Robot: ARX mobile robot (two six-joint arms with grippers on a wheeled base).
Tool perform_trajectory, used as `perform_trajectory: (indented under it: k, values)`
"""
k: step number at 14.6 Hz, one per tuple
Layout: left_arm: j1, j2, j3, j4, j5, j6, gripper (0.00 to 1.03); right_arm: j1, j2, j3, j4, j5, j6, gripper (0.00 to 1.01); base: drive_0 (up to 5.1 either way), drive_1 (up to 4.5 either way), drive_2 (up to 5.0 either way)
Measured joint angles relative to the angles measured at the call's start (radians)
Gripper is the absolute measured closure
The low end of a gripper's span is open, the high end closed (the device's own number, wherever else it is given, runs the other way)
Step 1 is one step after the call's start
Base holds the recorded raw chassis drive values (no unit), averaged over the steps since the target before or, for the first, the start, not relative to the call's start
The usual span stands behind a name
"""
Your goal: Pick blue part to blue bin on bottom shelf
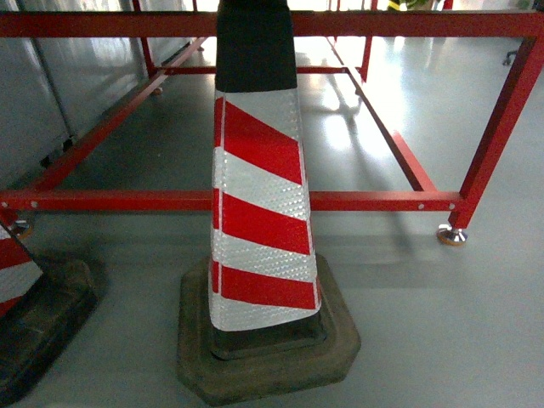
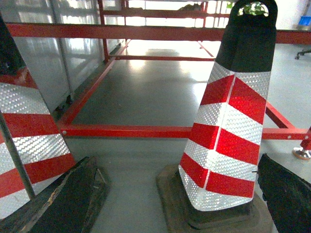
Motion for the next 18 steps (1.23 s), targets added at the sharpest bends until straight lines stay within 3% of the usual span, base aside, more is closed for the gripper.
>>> perform_trajectory:
  k: [18]
  values:
    - [0.000,0.000,0.000,0.000,0.000,0.000,0.05,0.000,0.000,0.000,0.000,0.000,0.000,0.03,0.0,0.00,0.0]
